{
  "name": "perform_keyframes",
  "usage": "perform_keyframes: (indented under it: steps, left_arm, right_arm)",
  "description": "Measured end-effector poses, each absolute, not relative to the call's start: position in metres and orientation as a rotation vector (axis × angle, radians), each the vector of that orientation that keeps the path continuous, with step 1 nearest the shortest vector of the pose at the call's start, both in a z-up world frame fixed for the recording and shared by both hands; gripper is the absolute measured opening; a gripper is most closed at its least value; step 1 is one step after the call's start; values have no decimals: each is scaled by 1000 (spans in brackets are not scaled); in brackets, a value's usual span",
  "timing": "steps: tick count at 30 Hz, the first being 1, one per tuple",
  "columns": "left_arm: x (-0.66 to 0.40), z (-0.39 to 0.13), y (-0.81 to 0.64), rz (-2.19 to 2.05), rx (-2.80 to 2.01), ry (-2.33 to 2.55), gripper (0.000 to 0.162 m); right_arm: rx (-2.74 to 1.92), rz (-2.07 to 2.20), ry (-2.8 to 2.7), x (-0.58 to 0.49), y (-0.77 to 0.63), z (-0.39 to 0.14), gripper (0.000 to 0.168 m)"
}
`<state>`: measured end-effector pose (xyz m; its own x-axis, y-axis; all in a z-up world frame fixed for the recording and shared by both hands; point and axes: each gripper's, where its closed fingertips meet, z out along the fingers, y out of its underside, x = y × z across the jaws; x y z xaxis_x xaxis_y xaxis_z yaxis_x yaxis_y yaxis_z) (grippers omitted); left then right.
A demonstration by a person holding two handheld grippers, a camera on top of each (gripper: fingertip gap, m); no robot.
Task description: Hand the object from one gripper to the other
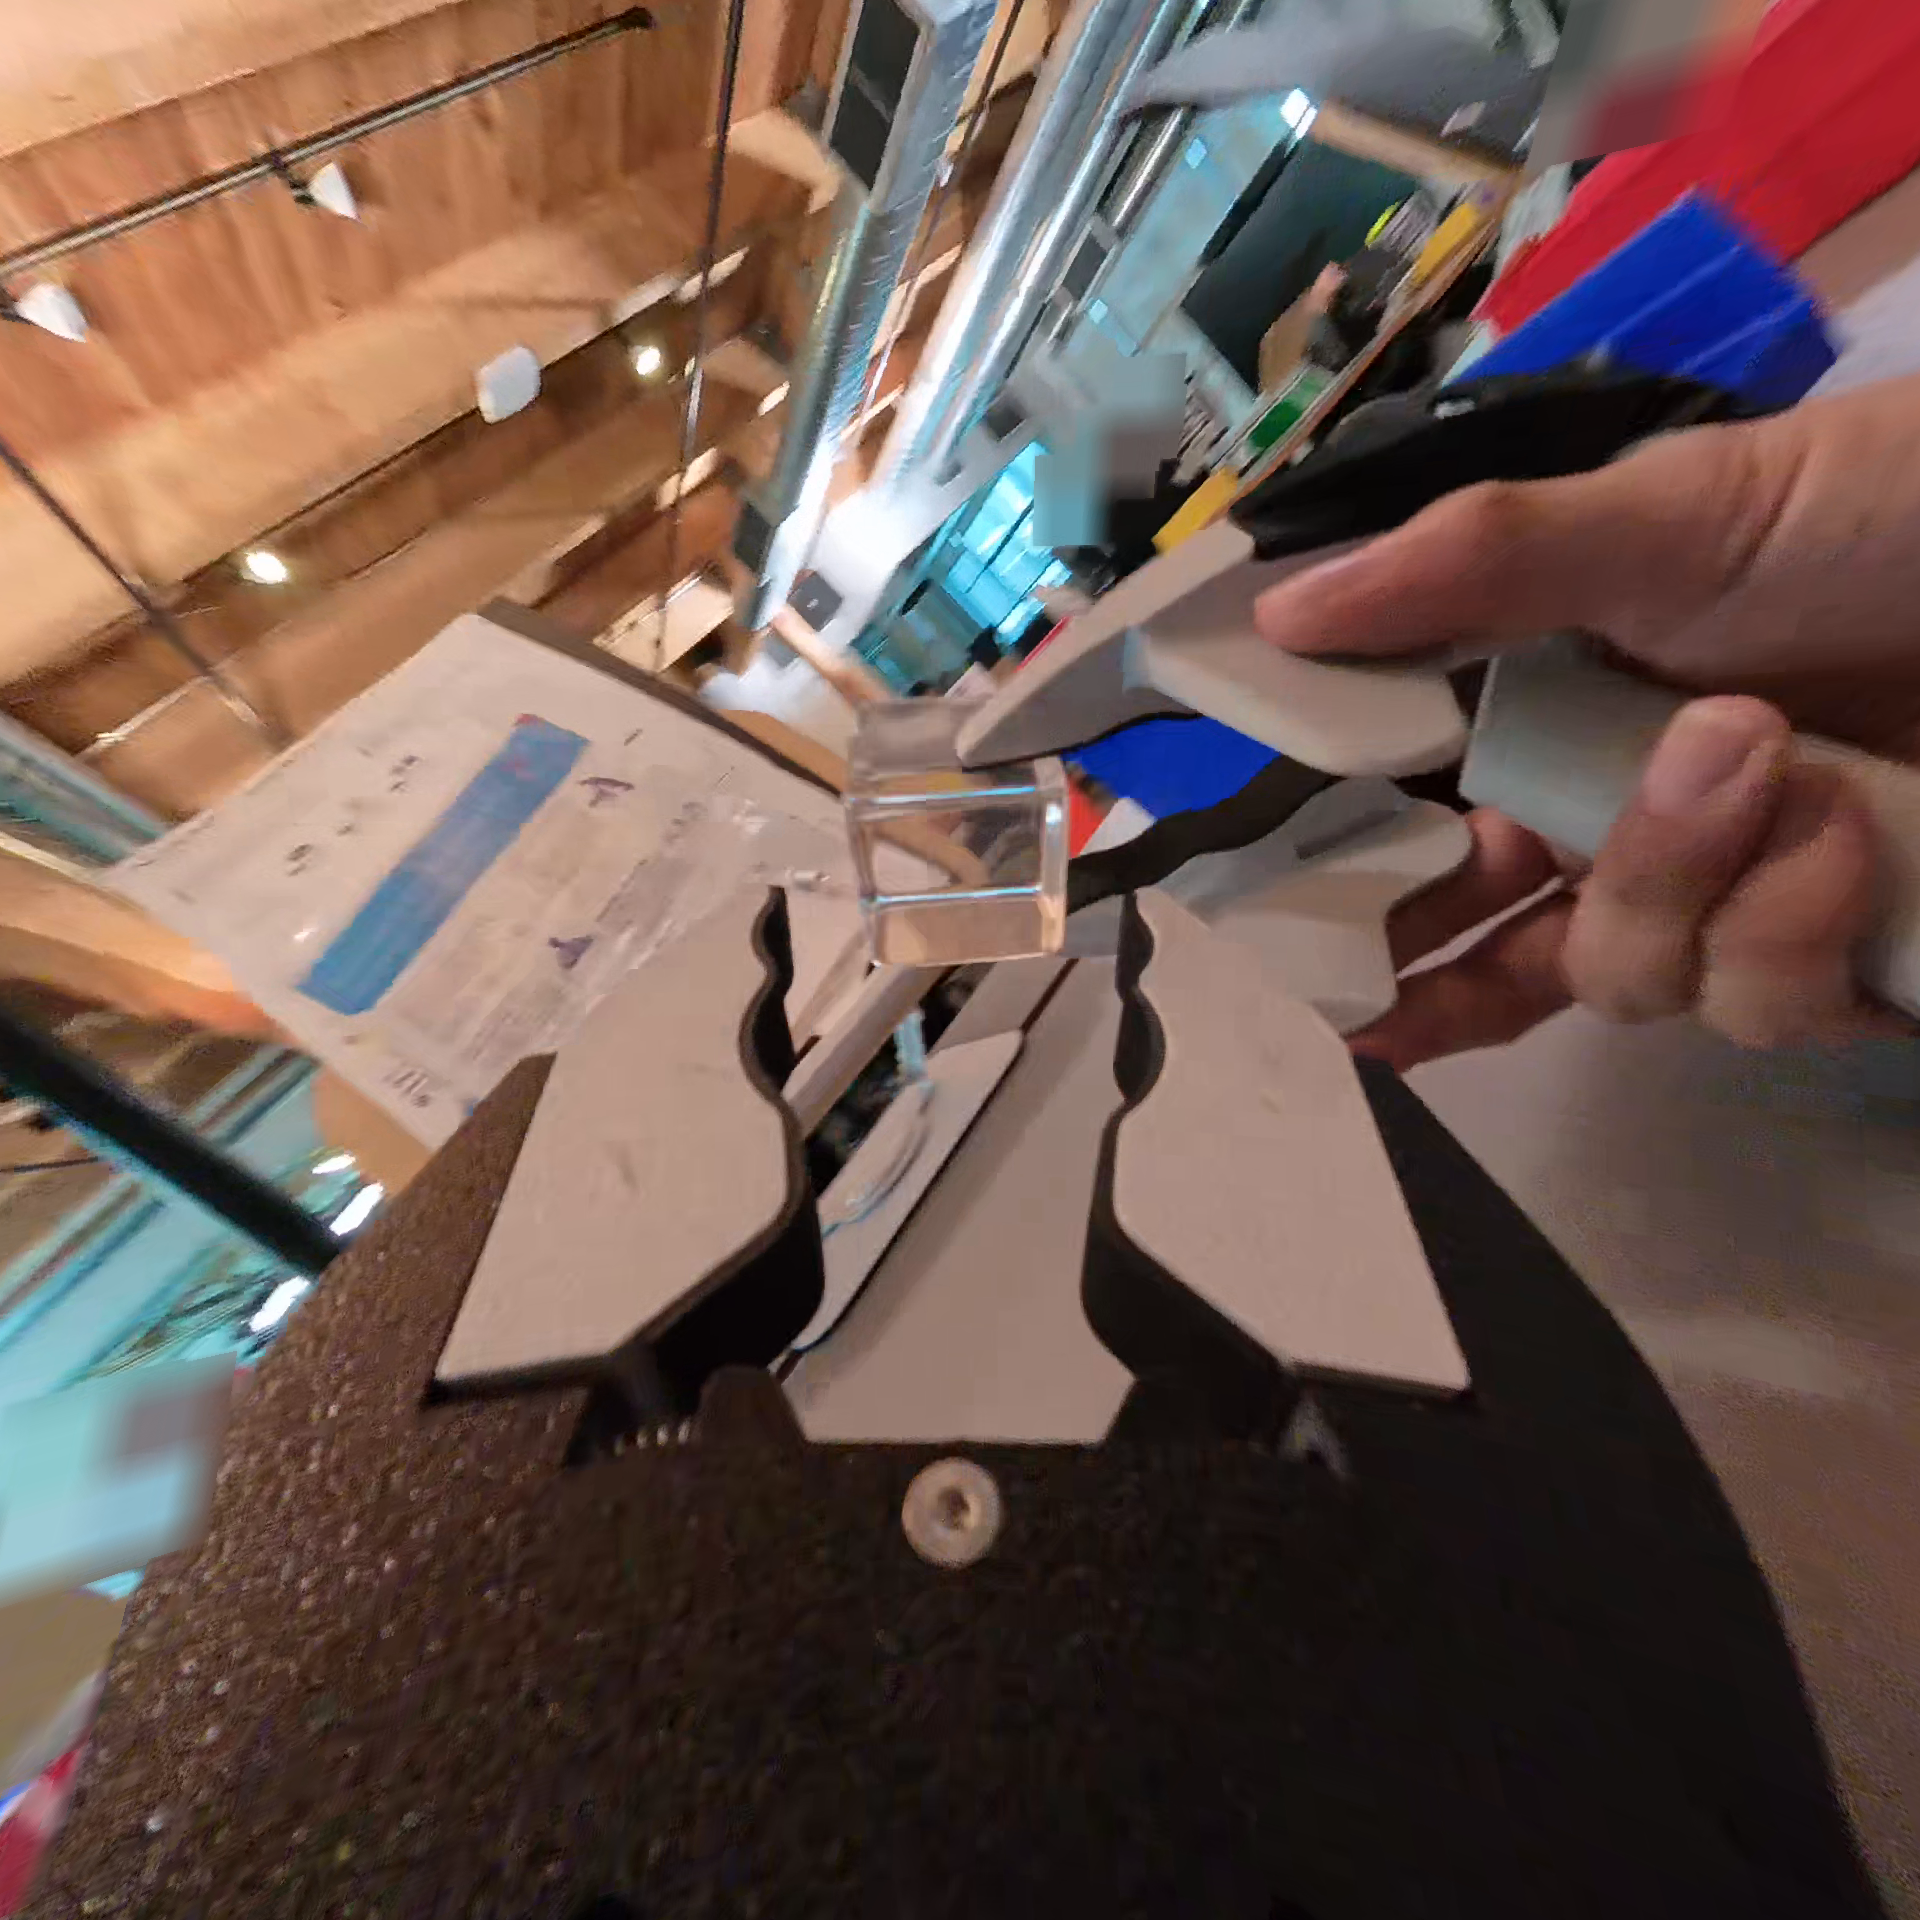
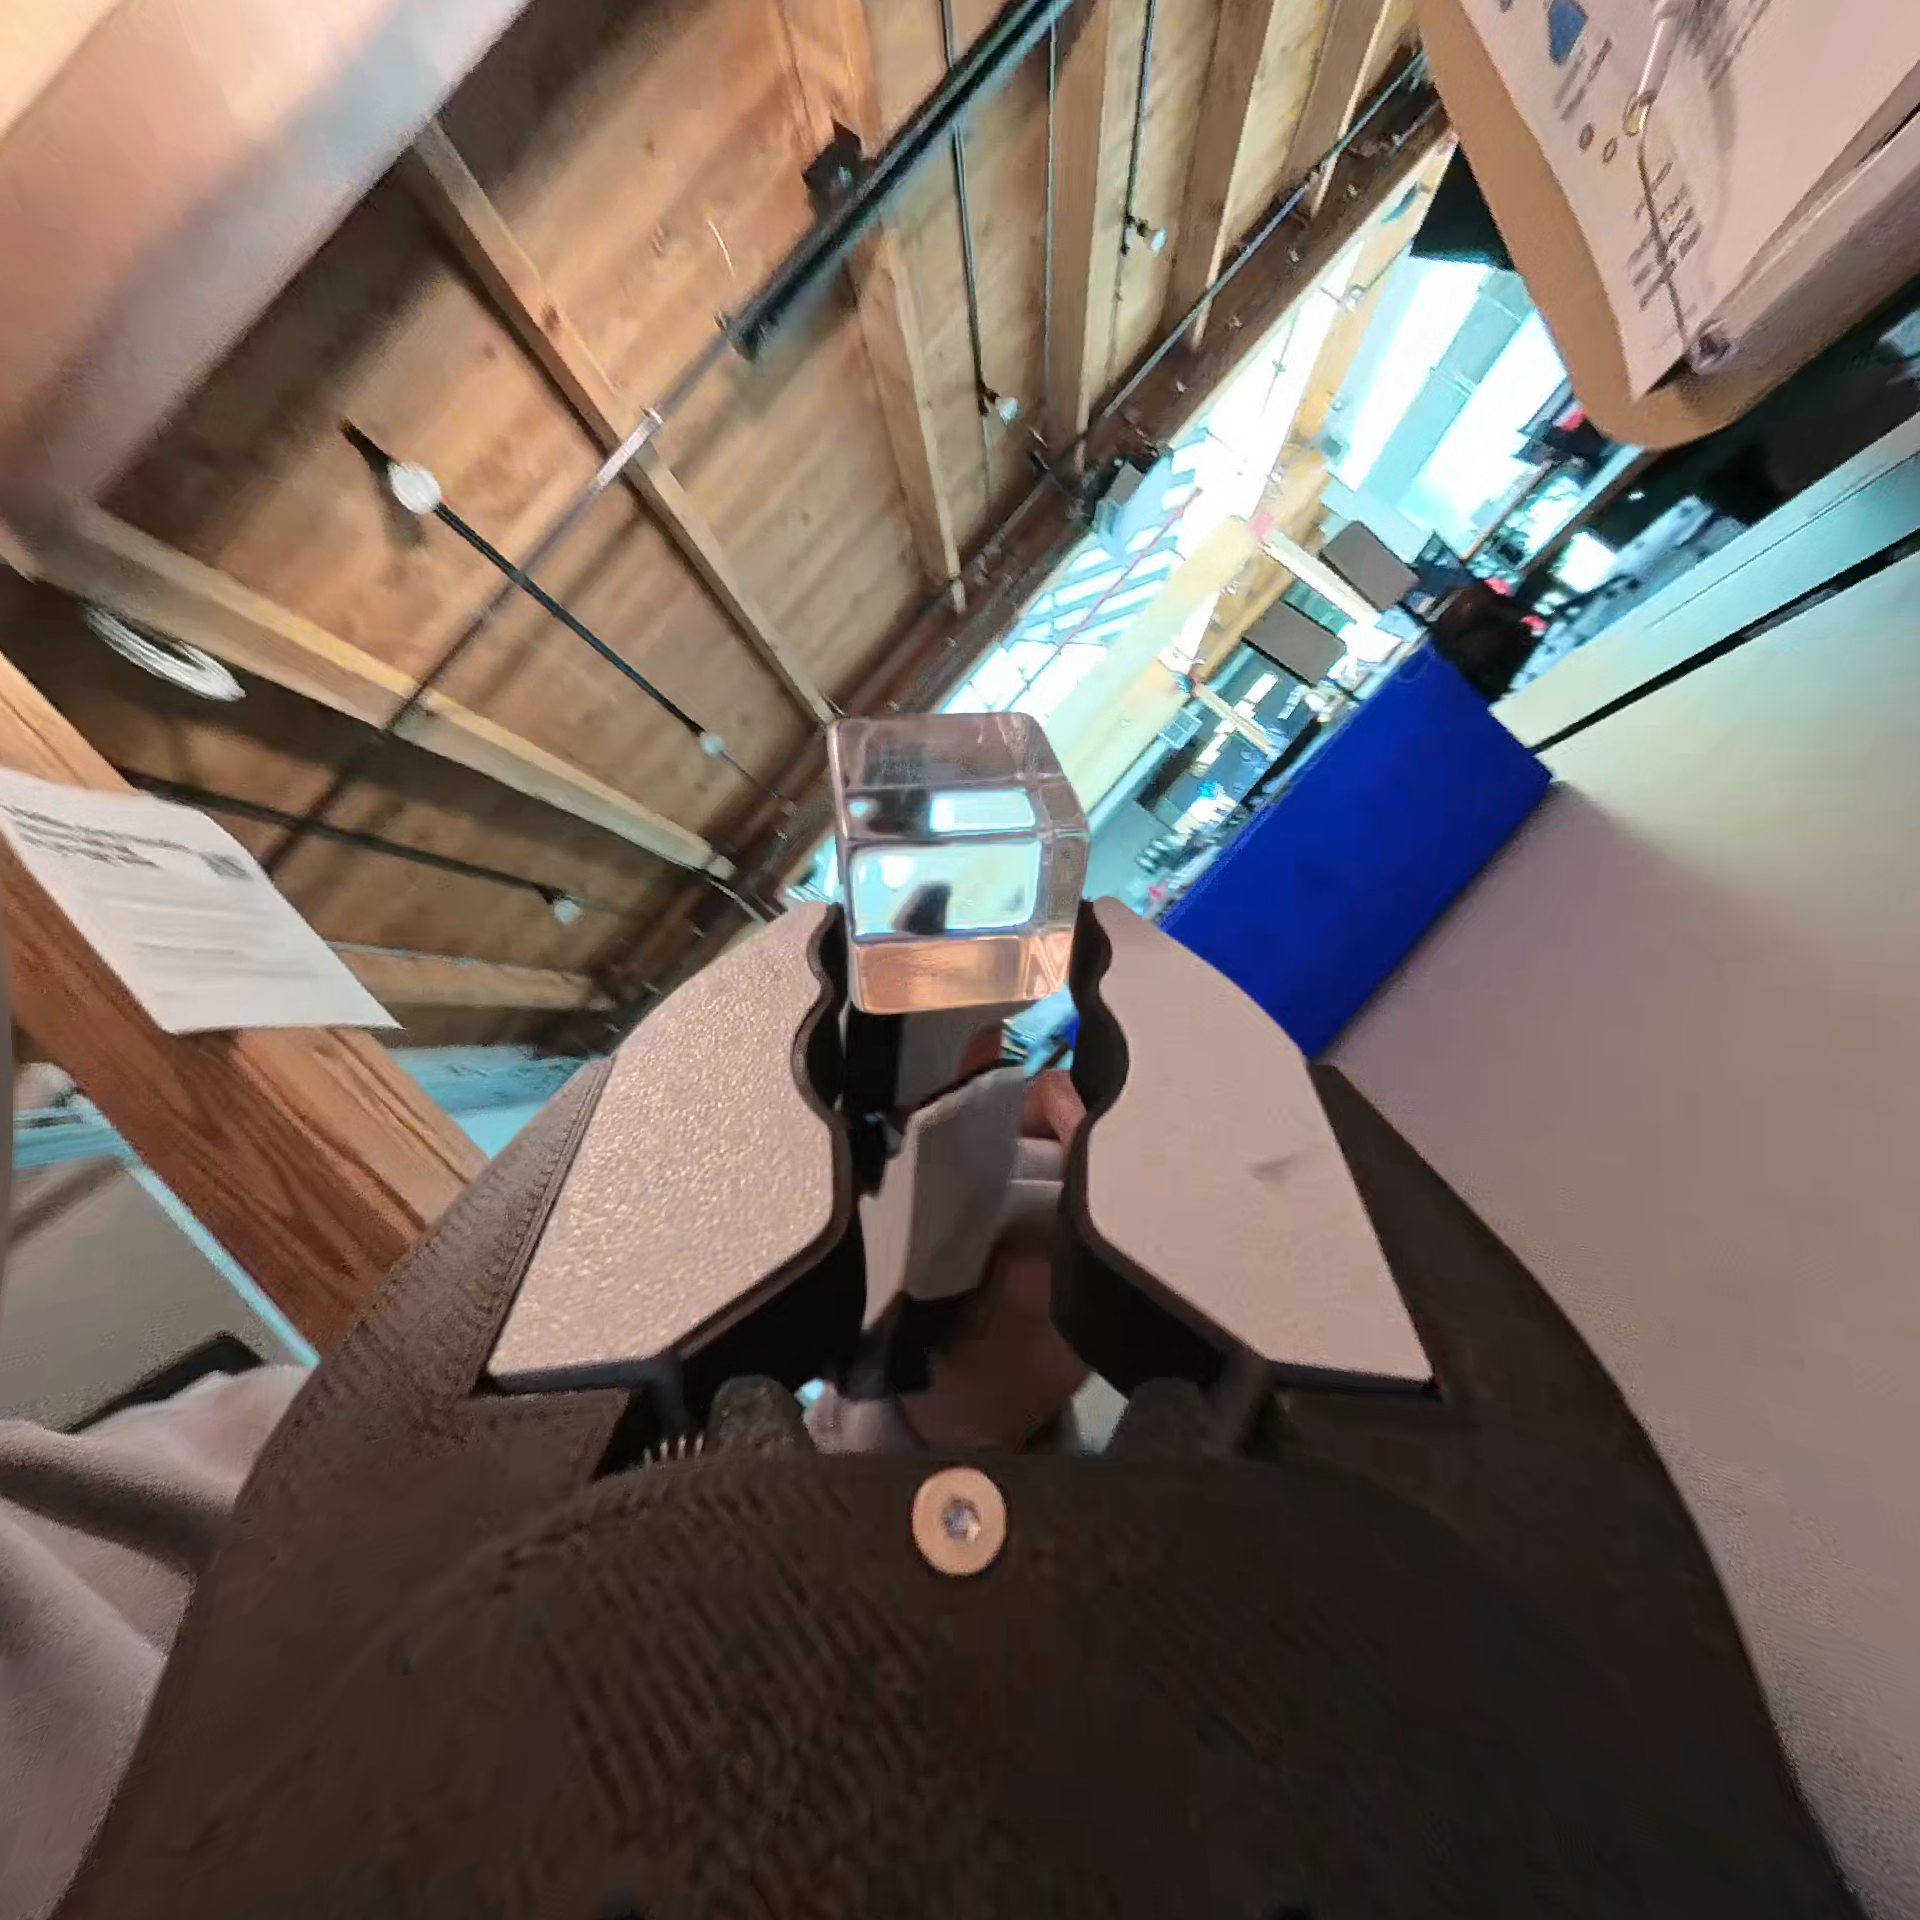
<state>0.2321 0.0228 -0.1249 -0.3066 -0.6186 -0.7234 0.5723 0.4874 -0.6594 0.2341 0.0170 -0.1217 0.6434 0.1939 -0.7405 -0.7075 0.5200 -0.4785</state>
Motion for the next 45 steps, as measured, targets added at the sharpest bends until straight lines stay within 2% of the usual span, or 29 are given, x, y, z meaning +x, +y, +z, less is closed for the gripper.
perform_keyframes:
  steps: [4,8,18,21,27,29,35,38,45]
  left_arm:
    - [237,-125,22,-1140,-128,1427,55]
    - [238,-122,27,-1183,-154,1420,43]
    - [235,-117,29,-1289,-137,1565,42]
    - [233,-116,31,-1500,-235,1670,43]
    - [213,-120,38,-2054,-269,1963,42]
    - [205,-127,40,-2145,-242,2056,43]
    - [190,-151,26,-2051,-125,2258,42]
    - [188,-156,22,-2042,-124,2292,42]
    - [187,-153,21,-2052,-125,2246,44]
  right_arm:
    - [-844,627,686,228,26,-124,42]
    - [-810,674,673,222,30,-121,42]
    - [-879,665,606,217,30,-116,43]
    - [-978,491,573,222,25,-114,66]
    - [-1380,-16,326,223,12,-125,98]
    - [-1428,-40,244,215,12,-127,96]
    - [-1476,-23,123,194,24,-134,74]
    - [-1528,-70,46,188,27,-141,42]
    - [-1557,-275,-94,186,24,-138,42]
